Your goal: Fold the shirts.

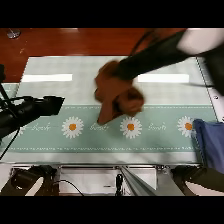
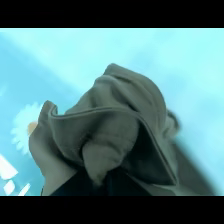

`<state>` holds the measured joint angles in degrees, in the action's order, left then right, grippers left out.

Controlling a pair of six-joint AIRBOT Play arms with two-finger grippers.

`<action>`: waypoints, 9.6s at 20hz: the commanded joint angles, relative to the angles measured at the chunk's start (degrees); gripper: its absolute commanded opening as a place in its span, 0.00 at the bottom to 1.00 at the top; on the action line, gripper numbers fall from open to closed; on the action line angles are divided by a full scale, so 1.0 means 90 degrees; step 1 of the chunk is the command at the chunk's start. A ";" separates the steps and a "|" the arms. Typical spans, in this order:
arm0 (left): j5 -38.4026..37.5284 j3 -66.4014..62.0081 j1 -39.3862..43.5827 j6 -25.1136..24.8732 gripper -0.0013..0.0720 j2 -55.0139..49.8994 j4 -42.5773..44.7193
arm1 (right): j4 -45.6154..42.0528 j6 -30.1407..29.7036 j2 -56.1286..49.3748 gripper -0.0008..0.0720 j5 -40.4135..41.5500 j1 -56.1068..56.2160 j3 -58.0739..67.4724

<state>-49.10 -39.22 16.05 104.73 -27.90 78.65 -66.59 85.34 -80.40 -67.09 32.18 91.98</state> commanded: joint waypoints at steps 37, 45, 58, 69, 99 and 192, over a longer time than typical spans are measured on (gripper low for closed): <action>0.0330 -0.1064 0.1338 -0.2013 0.05 -0.5387 -0.1994 | 0.2008 -0.1001 0.1909 0.86 0.1037 -0.3951 -0.5950; 0.0092 -0.1430 0.1341 -0.2013 0.05 -0.5379 -0.1999 | 0.3742 -0.1552 0.0124 0.86 0.1518 -0.3857 -0.5190; -0.0316 -0.2152 0.0670 -0.2069 0.05 -0.5037 -0.1974 | 0.3667 -0.1467 -0.1433 0.05 -0.0136 -0.3434 -0.1688; 0.0396 -0.5476 -0.1889 -0.1994 0.05 -0.2361 -0.2470 | 0.2596 -0.0469 0.1093 0.05 -0.1443 -0.4792 0.3296; 0.0204 0.0238 -0.0563 -0.2968 0.05 -0.3317 -0.4148 | 0.0204 -0.0102 0.1734 0.05 0.0692 -0.4928 -0.3740; -0.1260 -0.5812 -0.2011 -0.1717 0.05 -0.5204 -0.0981 | 0.1132 -0.0794 0.1256 0.05 0.0940 -0.4828 -0.1780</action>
<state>-66.74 -92.90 -3.64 89.32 -64.75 70.48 -62.35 80.95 -57.69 -68.49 -11.31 77.89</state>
